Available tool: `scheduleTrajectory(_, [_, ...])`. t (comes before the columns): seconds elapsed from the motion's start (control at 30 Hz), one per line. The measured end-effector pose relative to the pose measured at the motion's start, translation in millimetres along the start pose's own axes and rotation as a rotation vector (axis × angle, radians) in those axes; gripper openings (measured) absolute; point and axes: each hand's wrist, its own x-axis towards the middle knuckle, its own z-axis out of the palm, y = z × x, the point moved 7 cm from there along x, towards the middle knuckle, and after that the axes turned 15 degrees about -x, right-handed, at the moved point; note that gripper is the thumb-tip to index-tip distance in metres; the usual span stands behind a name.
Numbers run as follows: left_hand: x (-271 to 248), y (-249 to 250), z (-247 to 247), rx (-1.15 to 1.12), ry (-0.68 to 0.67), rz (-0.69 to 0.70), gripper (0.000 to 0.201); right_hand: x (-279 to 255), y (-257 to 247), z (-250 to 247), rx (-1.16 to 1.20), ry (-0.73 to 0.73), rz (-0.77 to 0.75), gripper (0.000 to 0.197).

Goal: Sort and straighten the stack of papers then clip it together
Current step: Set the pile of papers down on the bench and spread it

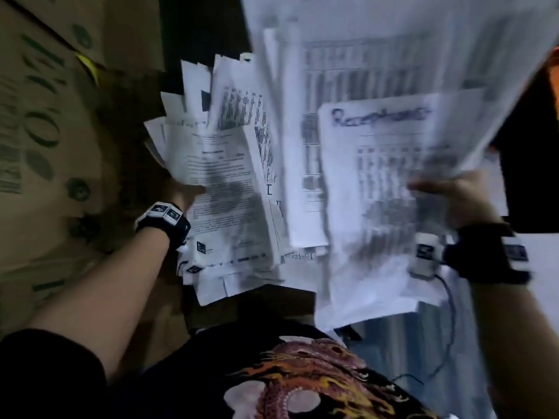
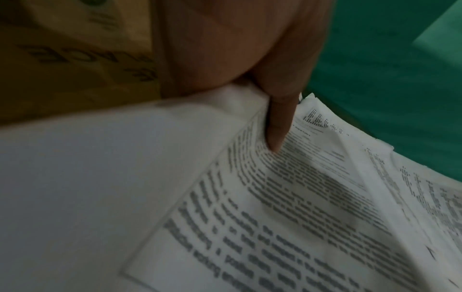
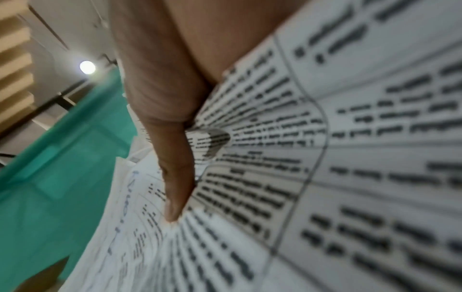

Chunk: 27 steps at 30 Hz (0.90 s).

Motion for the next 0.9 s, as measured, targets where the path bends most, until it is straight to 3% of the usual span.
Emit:
scheduleTrajectory(0.07, [-1.0,-7.0,10.6,0.007,-0.049,-0.059,0.048,13.6,7.5,35.0,0.036,-0.093,-0.040,0.036])
scheduleTrajectory(0.2, [-10.5,-0.6,17.0,-0.059,0.004,0.098,0.014,41.6,24.7,118.6,-0.003,-0.237,0.027,0.034])
scheduleTrajectory(0.3, [-19.9,-1.8,10.0,-0.216,0.050,0.027,0.034,61.8,44.5,168.2,-0.135,-0.318,0.107,0.037])
scheduleTrajectory(0.43, [-19.8,8.3,-10.1,-0.461,0.036,0.009,0.084,81.3,67.7,209.8,-0.349,-0.443,0.189,0.081])
scheduleTrajectory(0.47, [-16.4,5.8,-11.3,-0.482,0.008,-0.025,0.095,87.2,69.5,212.6,-0.360,-0.424,0.204,0.079])
scheduleTrajectory(0.53, [-17.1,5.4,-11.7,-0.380,0.002,-0.052,0.097,98.2,69.1,212.8,-0.363,-0.351,0.218,0.061])
scheduleTrajectory(0.63, [-18.8,8.2,-8.7,-0.151,0.048,-0.007,0.110,102.5,57.6,222.0,-0.459,-0.302,0.167,0.069])
scheduleTrajectory(0.73, [-16.2,4.8,-3.1,-0.025,0.102,0.049,0.094,90.5,47.5,244.2,-0.570,-0.368,0.095,0.077])
scheduleTrajectory(0.83, [6.4,-14.5,-2.9,0.008,0.095,0.074,0.115,82.3,40.0,254.4,-0.577,-0.512,0.040,0.079])
scheduleTrajectory(0.9, [23.9,-30.6,-9.2,0.029,0.106,0.056,0.122,89.4,44.7,233.7,-0.605,-0.542,0.032,0.067])
